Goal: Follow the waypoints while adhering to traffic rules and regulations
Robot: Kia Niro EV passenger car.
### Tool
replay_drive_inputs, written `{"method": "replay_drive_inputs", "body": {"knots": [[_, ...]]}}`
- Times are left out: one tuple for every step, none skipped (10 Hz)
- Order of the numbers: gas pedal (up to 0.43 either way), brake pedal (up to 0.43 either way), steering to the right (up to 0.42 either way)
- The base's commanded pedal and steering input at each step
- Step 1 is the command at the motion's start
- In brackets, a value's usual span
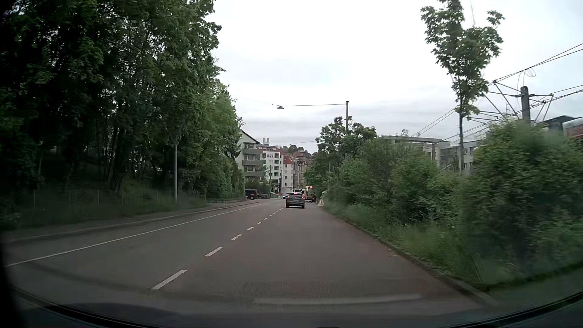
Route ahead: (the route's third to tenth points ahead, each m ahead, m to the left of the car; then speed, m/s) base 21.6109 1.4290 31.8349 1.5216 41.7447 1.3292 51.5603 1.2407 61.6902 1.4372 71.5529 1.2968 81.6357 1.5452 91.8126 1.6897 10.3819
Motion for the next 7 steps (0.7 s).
{"method": "replay_drive_inputs", "body": {"knots": [[0.000,0.000,-0.005],[0.000,0.000,-0.004],[0.000,0.000,-0.004],[0.000,0.000,-0.003],[0.000,0.000,-0.003],[0.000,0.000,-0.003],[0.000,0.000,-0.003]]}}
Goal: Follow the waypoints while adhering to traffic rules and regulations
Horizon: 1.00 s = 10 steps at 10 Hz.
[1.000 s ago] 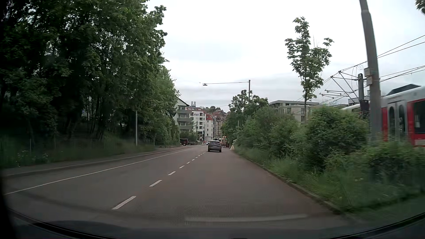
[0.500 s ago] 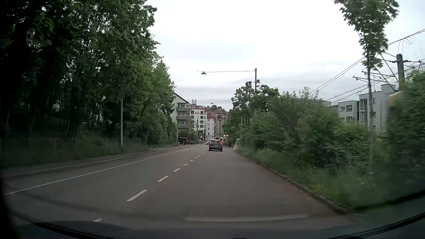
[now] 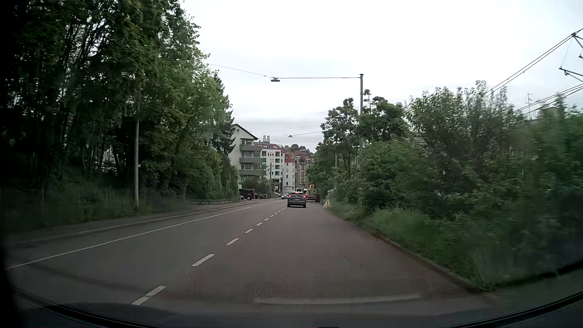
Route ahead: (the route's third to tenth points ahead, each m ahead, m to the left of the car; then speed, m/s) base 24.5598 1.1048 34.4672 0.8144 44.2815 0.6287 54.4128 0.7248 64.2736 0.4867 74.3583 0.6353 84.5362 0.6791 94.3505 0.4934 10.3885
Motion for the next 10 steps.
{"method": "replay_drive_inputs", "body": {"knots": [[0.000,0.000,-0.003],[0.000,0.000,-0.003],[0.000,0.000,-0.003],[0.000,0.000,-0.003],[0.000,0.000,-0.003],[0.000,0.000,-0.003],[0.000,0.000,-0.003],[0.000,0.000,0.000],[0.000,0.000,0.000],[0.000,0.000,0.000]]}}
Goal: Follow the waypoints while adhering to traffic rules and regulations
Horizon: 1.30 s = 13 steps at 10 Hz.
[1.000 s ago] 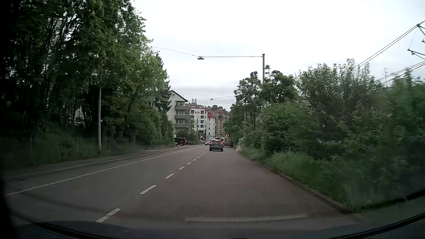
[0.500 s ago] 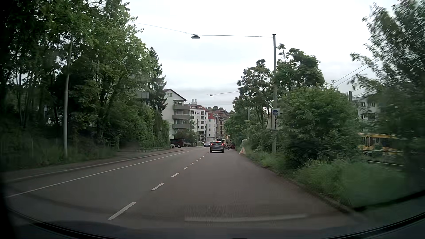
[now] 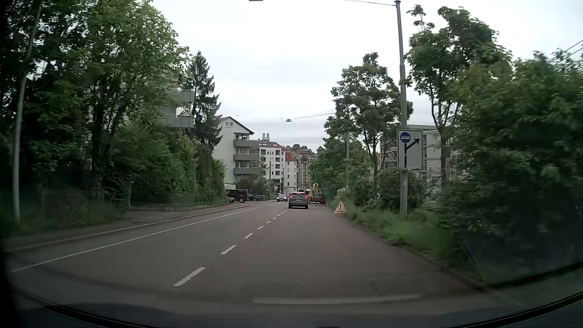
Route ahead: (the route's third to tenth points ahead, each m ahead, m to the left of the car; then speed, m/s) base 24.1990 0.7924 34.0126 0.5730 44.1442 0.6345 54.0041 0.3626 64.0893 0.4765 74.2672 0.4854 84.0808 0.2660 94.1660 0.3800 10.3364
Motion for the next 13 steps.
{"method": "replay_drive_inputs", "body": {"knots": [[0.000,0.000,0.000],[0.000,0.000,0.000],[0.000,0.000,0.000],[0.000,0.000,0.000],[0.000,0.000,-0.002],[0.000,0.000,-0.002],[0.000,0.000,-0.003],[0.000,0.000,-0.004],[0.000,0.061,-0.004],[0.000,0.098,-0.006],[0.000,0.110,-0.010],[0.000,0.116,-0.014],[0.000,0.116,-0.014]]}}
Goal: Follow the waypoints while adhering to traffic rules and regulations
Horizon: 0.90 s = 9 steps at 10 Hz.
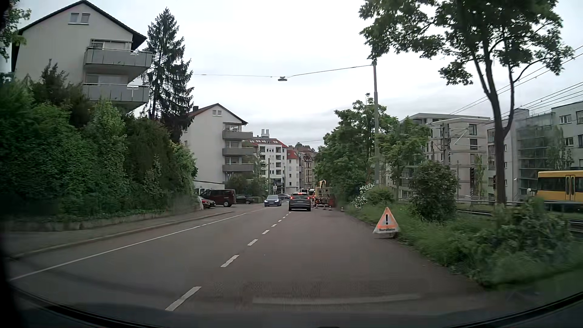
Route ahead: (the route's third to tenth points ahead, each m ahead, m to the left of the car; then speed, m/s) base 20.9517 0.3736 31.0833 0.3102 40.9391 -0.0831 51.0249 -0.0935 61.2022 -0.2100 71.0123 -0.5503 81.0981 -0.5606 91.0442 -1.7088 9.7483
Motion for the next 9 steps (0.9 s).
{"method": "replay_drive_inputs", "body": {"knots": [[0.000,0.128,-0.010],[0.000,0.140,-0.005],[0.000,0.146,0.000],[0.000,0.140,0.001],[0.000,0.134,0.000],[0.000,0.122,-0.001],[0.000,0.128,-0.001],[0.000,0.128,-0.001],[0.000,0.122,-0.001]]}}
